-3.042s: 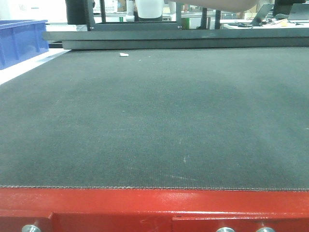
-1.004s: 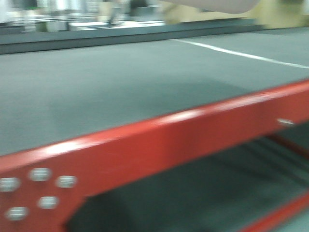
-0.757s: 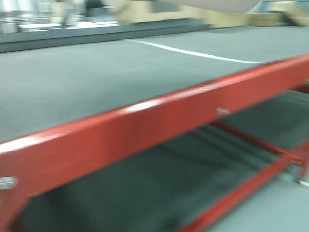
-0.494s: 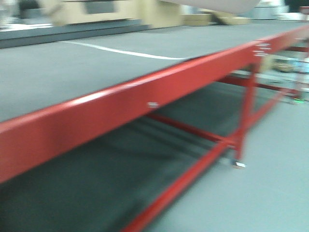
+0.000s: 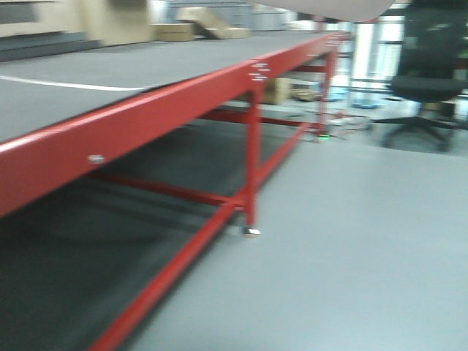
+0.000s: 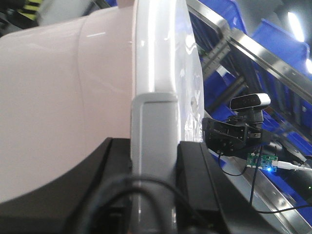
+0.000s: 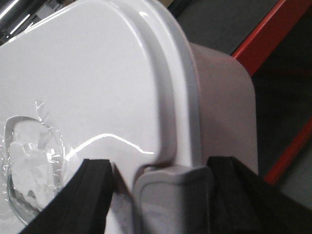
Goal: Grab white bin and place on right shelf
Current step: 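Hold the bin raised with both grippers while driving to the shelf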
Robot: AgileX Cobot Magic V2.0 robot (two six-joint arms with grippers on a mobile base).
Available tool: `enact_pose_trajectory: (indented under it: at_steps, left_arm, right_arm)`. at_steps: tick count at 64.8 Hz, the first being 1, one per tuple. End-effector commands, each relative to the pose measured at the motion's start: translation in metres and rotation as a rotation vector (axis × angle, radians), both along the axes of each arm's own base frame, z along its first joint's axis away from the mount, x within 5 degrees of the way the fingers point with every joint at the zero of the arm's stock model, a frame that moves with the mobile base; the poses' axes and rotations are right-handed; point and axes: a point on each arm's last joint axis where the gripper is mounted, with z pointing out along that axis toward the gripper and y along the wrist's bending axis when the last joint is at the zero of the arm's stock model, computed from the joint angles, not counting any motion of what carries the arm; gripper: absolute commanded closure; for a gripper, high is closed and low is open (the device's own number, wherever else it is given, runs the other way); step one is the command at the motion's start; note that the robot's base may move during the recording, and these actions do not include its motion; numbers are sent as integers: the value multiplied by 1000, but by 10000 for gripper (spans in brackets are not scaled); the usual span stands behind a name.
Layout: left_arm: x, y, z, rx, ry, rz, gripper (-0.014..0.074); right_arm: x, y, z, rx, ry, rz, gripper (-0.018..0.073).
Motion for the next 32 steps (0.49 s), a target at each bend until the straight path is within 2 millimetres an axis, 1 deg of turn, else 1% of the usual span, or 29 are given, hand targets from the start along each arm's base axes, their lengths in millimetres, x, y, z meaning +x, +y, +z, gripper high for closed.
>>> enact_pose_trajectory:
  at_steps: [1,32]
  left_arm:
    - [-46,-21,27,-63,-91,-326,713]
    - [-46,-21,27,-65,-91,-327,713]
  right_arm:
    - [-29,26,35,122,-112,230,504]
    - [-29,26,35,122,-112,230,504]
